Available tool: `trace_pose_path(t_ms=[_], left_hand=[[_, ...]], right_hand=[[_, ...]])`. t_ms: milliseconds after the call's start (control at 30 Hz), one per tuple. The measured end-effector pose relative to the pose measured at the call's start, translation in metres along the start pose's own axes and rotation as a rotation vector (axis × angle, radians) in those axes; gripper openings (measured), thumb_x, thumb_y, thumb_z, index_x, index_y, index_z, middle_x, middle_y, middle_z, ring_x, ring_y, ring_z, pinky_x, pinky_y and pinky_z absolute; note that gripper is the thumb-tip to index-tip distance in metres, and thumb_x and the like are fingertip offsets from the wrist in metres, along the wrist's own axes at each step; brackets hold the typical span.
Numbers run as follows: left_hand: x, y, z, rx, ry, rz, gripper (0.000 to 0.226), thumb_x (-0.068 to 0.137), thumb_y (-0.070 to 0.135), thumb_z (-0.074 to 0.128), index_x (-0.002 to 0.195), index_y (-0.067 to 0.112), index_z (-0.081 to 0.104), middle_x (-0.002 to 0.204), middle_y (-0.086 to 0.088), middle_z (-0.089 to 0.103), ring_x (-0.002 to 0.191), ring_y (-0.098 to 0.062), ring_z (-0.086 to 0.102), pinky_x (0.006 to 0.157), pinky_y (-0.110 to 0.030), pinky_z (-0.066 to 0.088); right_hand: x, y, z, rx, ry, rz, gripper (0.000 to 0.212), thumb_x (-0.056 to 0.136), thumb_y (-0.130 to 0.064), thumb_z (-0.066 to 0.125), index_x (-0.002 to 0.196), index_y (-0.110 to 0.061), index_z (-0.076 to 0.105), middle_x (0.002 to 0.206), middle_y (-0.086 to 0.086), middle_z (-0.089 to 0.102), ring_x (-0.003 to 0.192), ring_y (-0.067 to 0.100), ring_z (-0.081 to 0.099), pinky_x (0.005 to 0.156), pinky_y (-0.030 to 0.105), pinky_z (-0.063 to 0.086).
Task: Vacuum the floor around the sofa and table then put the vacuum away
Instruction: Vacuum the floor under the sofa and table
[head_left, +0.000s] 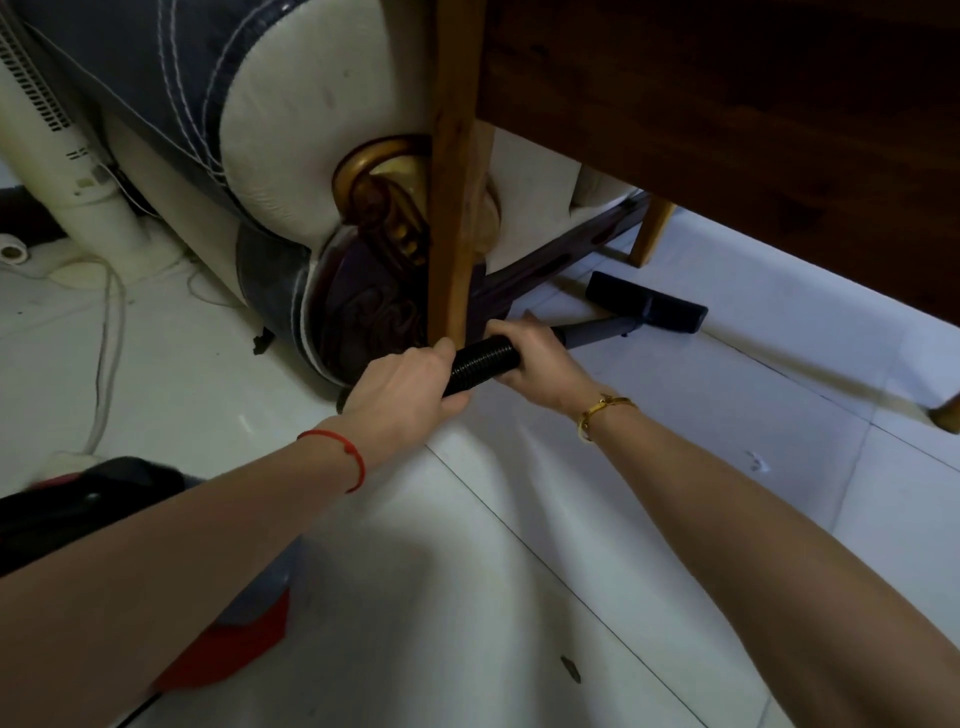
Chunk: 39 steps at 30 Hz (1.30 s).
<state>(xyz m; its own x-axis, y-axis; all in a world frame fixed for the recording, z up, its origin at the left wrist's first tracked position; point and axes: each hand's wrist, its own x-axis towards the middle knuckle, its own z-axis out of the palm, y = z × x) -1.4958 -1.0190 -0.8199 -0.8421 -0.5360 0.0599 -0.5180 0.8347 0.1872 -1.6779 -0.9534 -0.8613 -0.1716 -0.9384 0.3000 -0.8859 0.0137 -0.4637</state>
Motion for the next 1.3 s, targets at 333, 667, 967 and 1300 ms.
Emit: trace_pose_path(t_ms=[333, 667, 967, 1300], left_hand=[[0.05, -0.007, 0.007, -0.058, -0.052, -0.035, 0.032, 0.092, 0.038, 0.056, 0.11, 0.014, 0.045, 0.093, -0.004, 0.061, 0.072, -0.022, 0.06, 0.064, -0.035, 0.05], [0.064, -0.005, 0.01, -0.042, -0.066, -0.032, 0.035, 0.092, 0.034, 0.056, 0.115, 0.011, 0.045, 0.103, -0.01, 0.063, 0.086, -0.029, 0.065, 0.075, -0.04, 0.054], [0.034, -0.013, 0.008, -0.003, -0.035, -0.02, 0.036, 0.092, 0.044, 0.055, 0.111, 0.015, 0.045, 0.092, -0.003, 0.062, 0.075, -0.024, 0.063, 0.064, -0.035, 0.048], [-0.039, -0.013, -0.04, 0.035, 0.038, -0.018, 0.039, 0.092, 0.046, 0.051, 0.115, 0.015, 0.048, 0.096, -0.005, 0.064, 0.075, -0.026, 0.06, 0.061, -0.031, 0.037]], right_hand=[[0.034, 0.036, -0.003, -0.003, -0.008, -0.013, 0.009, 0.08, -0.004, 0.066, 0.081, -0.001, 0.057, 0.075, 0.007, 0.06, 0.073, 0.018, 0.049, 0.07, 0.021, 0.033], [0.045, 0.052, 0.002, -0.05, -0.007, 0.012, 0.012, 0.081, -0.006, 0.069, 0.087, 0.0, 0.061, 0.085, 0.012, 0.065, 0.083, 0.024, 0.056, 0.07, 0.024, 0.028], [0.028, 0.025, 0.012, 0.051, 0.033, -0.018, 0.013, 0.075, -0.004, 0.069, 0.079, -0.006, 0.056, 0.073, 0.002, 0.055, 0.068, 0.009, 0.046, 0.059, 0.016, 0.032], [0.006, -0.041, 0.013, 0.013, 0.075, -0.013, 0.019, 0.073, -0.011, 0.07, 0.084, -0.013, 0.056, 0.079, 0.002, 0.058, 0.078, 0.023, 0.053, 0.071, 0.036, 0.042]])
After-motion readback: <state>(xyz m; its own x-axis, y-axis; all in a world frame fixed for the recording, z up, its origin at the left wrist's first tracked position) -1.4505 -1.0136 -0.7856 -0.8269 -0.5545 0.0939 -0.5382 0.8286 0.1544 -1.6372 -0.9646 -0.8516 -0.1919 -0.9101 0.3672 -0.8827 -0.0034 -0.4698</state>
